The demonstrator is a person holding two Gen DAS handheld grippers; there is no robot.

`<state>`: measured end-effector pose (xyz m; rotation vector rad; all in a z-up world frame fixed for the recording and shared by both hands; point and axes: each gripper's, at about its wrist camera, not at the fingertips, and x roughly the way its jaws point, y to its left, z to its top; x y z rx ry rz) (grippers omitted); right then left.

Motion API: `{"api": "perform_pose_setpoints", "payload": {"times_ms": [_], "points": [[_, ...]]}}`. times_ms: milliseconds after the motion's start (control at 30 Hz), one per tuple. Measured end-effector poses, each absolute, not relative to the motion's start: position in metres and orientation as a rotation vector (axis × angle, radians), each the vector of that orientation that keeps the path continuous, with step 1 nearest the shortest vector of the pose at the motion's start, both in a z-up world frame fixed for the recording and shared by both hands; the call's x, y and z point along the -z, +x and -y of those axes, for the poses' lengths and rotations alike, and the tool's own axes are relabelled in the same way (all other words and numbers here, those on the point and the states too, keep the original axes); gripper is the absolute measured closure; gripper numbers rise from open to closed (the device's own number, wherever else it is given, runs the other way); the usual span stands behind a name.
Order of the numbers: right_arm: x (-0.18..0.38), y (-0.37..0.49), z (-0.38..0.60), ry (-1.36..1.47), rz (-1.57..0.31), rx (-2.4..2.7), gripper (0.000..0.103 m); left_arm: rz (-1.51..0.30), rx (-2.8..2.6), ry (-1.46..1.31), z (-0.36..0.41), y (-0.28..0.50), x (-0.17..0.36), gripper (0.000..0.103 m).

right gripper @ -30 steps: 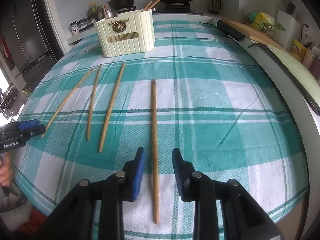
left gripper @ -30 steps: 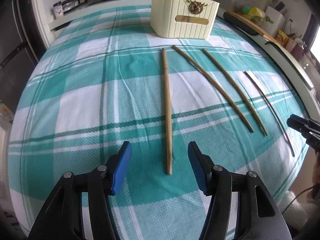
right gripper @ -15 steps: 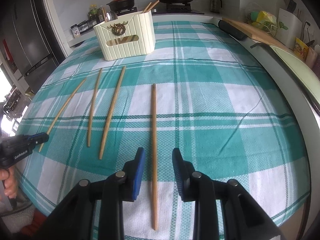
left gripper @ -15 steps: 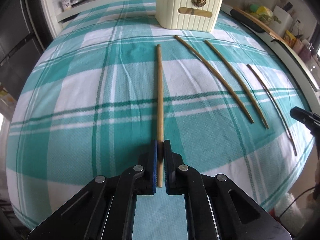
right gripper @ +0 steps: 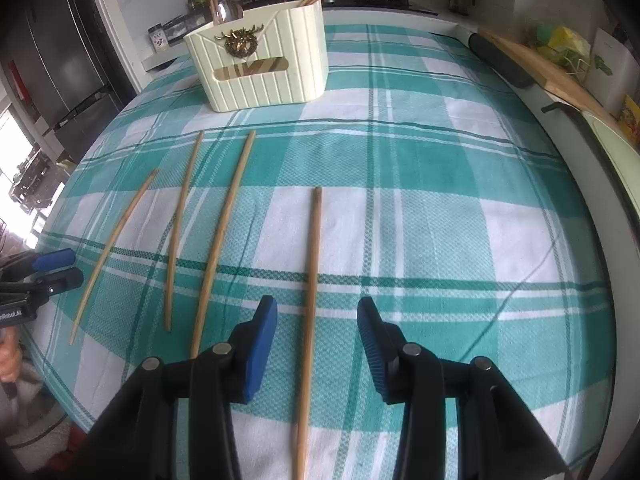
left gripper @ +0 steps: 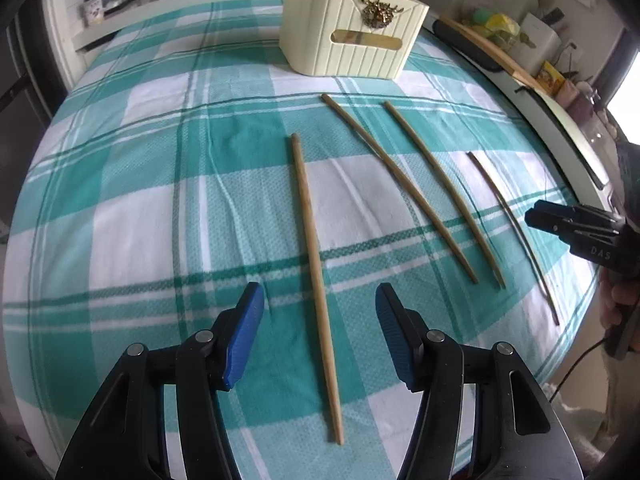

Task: Organize utensils
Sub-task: 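Grasp a wooden chopstick with the right gripper while the left gripper grasps another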

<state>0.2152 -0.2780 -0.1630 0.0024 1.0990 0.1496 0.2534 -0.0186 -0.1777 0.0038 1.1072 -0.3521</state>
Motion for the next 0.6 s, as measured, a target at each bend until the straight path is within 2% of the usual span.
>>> {"api": "perform_pose_setpoints", "payload": {"times_ms": [233, 333, 400, 500, 533, 600], "points": [[0.18, 0.254, 0.269, -0.051, -1.222, -0.194, 0.06, -1.163, 0.339, 0.086, 0.028, 0.307, 0.192, 0.046], [0.183, 0.267, 0.264, -0.099, -1.233, -0.193, 0.061, -1.173, 0.326, 0.125, 0.035, 0.321, 0.197, 0.051], [0.184, 0.276, 0.257, -0.139, -1.231, -0.186, 0.068, -1.173, 0.321, 0.154, 0.041, 0.329, 0.198, 0.051], [0.184, 0.294, 0.252, -0.145, -1.215, -0.18, 0.072, -1.178, 0.313, 0.179, 0.051, 0.342, 0.198, 0.053], [0.183, 0.3, 0.251, -0.141, -1.21, -0.177, 0.076, -1.176, 0.312, 0.184, 0.053, 0.347, 0.198, 0.057], [0.184, 0.311, 0.252, -0.129, -1.198, -0.16, 0.096, -1.169, 0.311, 0.169, 0.055, 0.353, 0.196, 0.079]]}}
